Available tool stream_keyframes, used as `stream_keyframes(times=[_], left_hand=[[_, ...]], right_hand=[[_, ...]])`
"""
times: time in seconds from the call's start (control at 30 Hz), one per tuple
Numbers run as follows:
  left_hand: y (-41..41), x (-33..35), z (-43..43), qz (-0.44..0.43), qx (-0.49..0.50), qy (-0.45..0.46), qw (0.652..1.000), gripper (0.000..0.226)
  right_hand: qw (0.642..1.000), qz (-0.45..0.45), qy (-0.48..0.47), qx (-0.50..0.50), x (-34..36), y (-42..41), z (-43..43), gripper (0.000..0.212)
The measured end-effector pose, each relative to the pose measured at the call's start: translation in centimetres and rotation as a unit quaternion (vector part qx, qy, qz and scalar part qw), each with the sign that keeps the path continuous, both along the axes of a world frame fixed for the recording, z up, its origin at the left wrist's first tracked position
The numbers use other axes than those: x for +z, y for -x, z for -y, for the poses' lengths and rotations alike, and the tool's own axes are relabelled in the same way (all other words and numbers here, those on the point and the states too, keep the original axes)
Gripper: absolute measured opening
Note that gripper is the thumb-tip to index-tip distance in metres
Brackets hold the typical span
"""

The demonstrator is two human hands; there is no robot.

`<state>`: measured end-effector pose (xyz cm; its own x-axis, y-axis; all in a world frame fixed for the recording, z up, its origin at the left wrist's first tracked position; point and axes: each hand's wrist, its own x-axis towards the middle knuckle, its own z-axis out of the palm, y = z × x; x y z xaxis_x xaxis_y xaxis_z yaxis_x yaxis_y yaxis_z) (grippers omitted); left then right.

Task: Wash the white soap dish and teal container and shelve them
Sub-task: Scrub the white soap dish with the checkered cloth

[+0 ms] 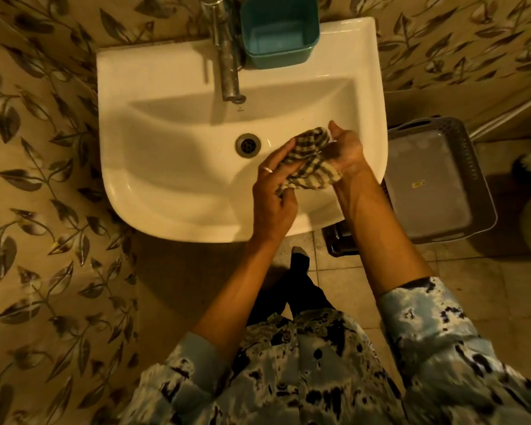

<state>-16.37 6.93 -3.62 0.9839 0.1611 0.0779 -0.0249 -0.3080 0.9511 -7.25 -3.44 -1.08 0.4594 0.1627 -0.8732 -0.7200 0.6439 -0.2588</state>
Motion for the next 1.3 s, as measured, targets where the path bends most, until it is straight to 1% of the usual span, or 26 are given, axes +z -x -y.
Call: stream_keyframes(times=[0.03,0.07,0.1,0.13,0.23,0.3,0.33,0.4,0.47,0.5,0.53,0.57,0.6,0.63,0.7,0.77,0.87,0.9,1.0,1.07,1.1,1.13,1.2,1.3], left_hand=[[-0.2,-0.5,0.0,-0.012,0.017,0.036,0.999,0.061],[-0.5,-0.2,-0.3,-0.029,0.036,0.054,0.997,0.06],[-0.7,0.0,-0.4,-0.047,0.047,0.078,0.995,0.058],[-0.9,0.4,-0.4,-0.057,0.06,0.086,0.993,0.055],[-1.1,0.4,-0.5,-0.098,0.098,0.137,0.981,0.053],[-1.3,0.5,-0.4,-0.122,0.129,0.158,0.971,0.05],[-1.2,1.0,-0.1,-0.128,0.131,0.154,0.971,0.05],[-0.7,2.1,1.1,-0.113,0.115,0.149,0.976,0.051],[0.2,2.8,2.0,-0.085,0.095,0.162,0.979,0.051],[-0.1,2.7,2.0,-0.092,0.109,0.185,0.972,0.05],[-0.8,2.7,1.7,-0.127,0.143,0.213,0.958,0.049],[-1.7,2.3,1.0,-0.169,0.182,0.247,0.937,0.047],[-2.6,2.0,0.4,-0.201,0.205,0.268,0.92,0.046],[-3.0,1.9,-0.1,-0.216,0.208,0.278,0.912,0.044],[-2.6,2.6,-0.1,-0.225,0.183,0.245,0.925,0.047],[-1.1,3.2,0.6,-0.214,0.128,0.184,0.951,0.05],[1.1,3.3,1.6,-0.151,0.042,0.114,0.981,0.048],[0.8,2.9,1.6,-0.128,0.026,0.083,0.988,0.048],[-1.7,2.0,1.3,-0.087,-0.009,-0.065,0.994,0.046],[-4.3,1.3,0.4,-0.086,-0.03,-0.16,0.983,0.046],[-5.6,1.0,-0.2,-0.101,-0.035,-0.177,0.978,0.046],[-6.6,0.8,-0.8,-0.129,-0.042,-0.171,0.976,0.045],[-7.3,0.8,-1.6,-0.165,-0.042,-0.129,0.977,0.043],[-5.1,1.6,-1.1,-0.128,-0.041,-0.07,0.988,0.042]], right_hand=[[0.999,-0.022,-0.027,-0.022,-0.5,0.0,-0.1,0.051],[0.996,-0.018,-0.063,-0.059,-0.8,0.1,-0.3,0.053],[0.993,-0.035,-0.072,-0.088,-1.5,0.1,-0.4,0.053],[0.992,-0.035,-0.075,-0.091,-1.9,0.1,-0.3,0.05],[0.988,0.028,-0.127,-0.086,-1.8,0.5,-0.6,0.047],[0.986,0.054,-0.135,-0.085,-1.8,0.9,-0.9,0.048],[0.984,0.054,-0.142,-0.093,-2.1,0.8,-1.0,0.048],[0.984,0.064,-0.132,-0.105,-2.4,0.7,-1.2,0.05],[0.989,0.068,-0.109,-0.079,-2.6,0.4,-1.2,0.054],[0.989,0.071,-0.114,-0.069,-2.6,0.4,-1.1,0.055],[0.986,0.08,-0.132,-0.066,-2.7,0.6,-1.1,0.055],[0.982,0.095,-0.151,-0.063,-2.7,0.9,-1.2,0.054],[0.978,0.113,-0.166,-0.058,-2.9,1.2,-1.3,0.054],[0.976,0.129,-0.167,-0.048,-3.1,1.5,-1.2,0.054],[0.974,0.149,-0.166,-0.029,-3.1,1.6,-1.1,0.053],[0.976,0.151,-0.156,-0.029,-3.5,1.1,-0.7,0.053],[0.978,0.146,-0.147,0.008,-3.7,0.8,-0.6,0.062],[0.977,0.145,-0.155,0.024,-3.8,1.0,-0.7,0.061],[0.963,0.172,-0.203,0.042,-4.3,2.1,-1.1,0.037],[0.958,0.184,-0.215,0.048,-4.6,2.9,-0.9,0.036],[0.955,0.184,-0.225,0.049,-4.7,3.2,-0.8,0.041],[0.953,0.19,-0.23,0.051,-4.7,3.5,-0.7,0.045],[0.953,0.189,-0.231,0.041,-5.1,3.8,-0.8,0.048],[0.957,0.171,-0.235,-0.006,-5.3,3.7,-0.6,0.051]])
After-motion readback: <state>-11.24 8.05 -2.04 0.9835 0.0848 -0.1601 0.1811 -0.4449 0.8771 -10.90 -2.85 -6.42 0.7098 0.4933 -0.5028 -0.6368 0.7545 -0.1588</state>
